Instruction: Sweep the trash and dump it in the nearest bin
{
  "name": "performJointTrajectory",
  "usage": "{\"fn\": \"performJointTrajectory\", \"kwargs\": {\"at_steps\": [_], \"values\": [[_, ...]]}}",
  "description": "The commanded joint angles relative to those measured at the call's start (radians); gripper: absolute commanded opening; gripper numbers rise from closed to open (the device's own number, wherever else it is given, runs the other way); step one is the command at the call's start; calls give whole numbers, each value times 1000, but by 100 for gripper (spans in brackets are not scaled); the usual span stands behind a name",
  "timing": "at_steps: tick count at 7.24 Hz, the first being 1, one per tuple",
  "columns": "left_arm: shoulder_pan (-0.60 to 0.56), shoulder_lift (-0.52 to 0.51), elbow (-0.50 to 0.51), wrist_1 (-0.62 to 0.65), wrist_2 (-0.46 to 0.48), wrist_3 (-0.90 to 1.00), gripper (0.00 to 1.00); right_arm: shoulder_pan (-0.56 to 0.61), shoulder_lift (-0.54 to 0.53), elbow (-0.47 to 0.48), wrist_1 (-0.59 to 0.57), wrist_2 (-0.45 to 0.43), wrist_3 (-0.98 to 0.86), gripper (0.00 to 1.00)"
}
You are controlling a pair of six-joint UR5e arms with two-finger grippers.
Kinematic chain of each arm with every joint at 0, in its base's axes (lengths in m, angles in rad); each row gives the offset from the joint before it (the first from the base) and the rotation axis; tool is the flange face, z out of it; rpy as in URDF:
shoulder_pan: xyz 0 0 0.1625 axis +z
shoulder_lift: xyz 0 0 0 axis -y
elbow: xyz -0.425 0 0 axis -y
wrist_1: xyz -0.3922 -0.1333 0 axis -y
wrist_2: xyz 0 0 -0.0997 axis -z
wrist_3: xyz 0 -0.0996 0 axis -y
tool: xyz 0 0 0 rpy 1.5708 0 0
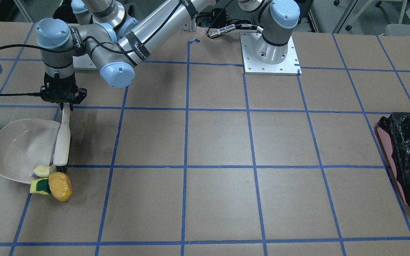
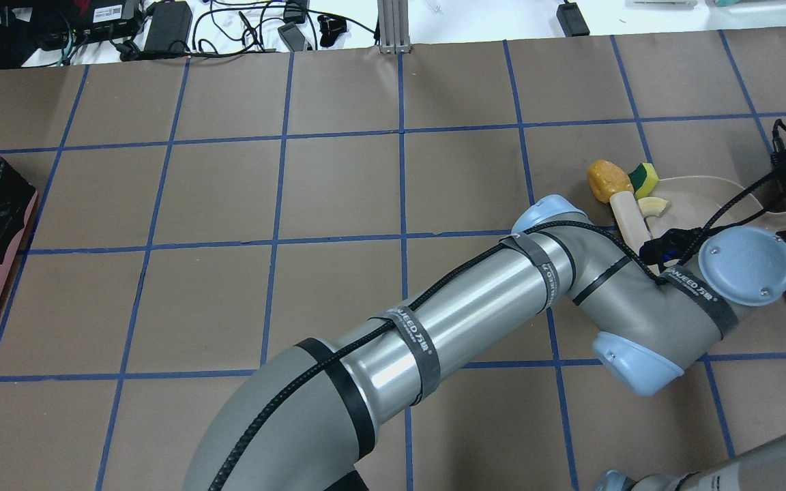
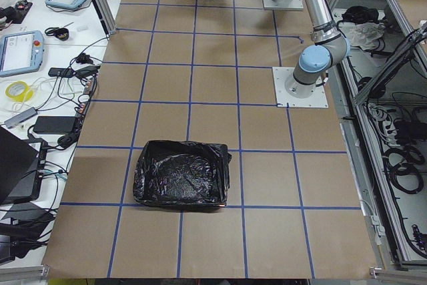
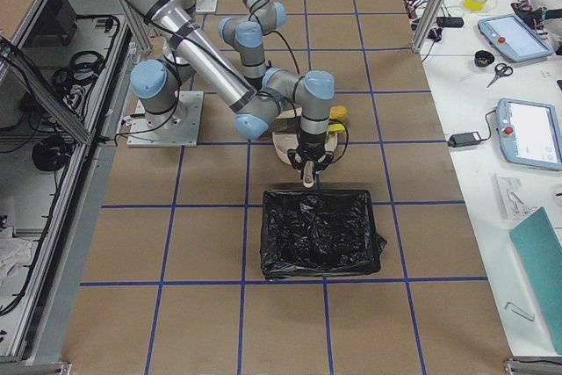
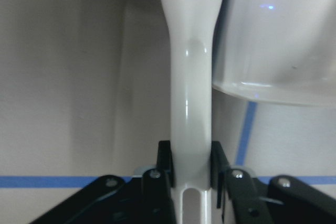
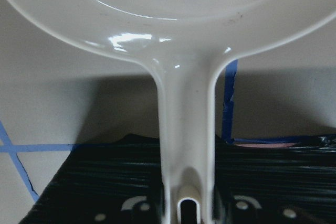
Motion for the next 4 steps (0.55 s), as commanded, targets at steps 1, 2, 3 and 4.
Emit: {"fn": "performJointTrajectory", "kwargs": {"at_steps": [1, 2, 3, 4], "values": [[-49, -32, 72, -7, -2, -116, 0, 0, 0, -1, 3, 0, 0, 0], [-66, -36, 100, -10, -11, -196, 0, 0, 0, -1, 3, 0, -1, 0], [-72, -1, 109, -89, -26, -218, 0, 0, 0, -1, 3, 0, -1, 0], [-69, 32, 94, -136, -40, -141, 0, 0, 0, -1, 3, 0, -1, 0]]}}
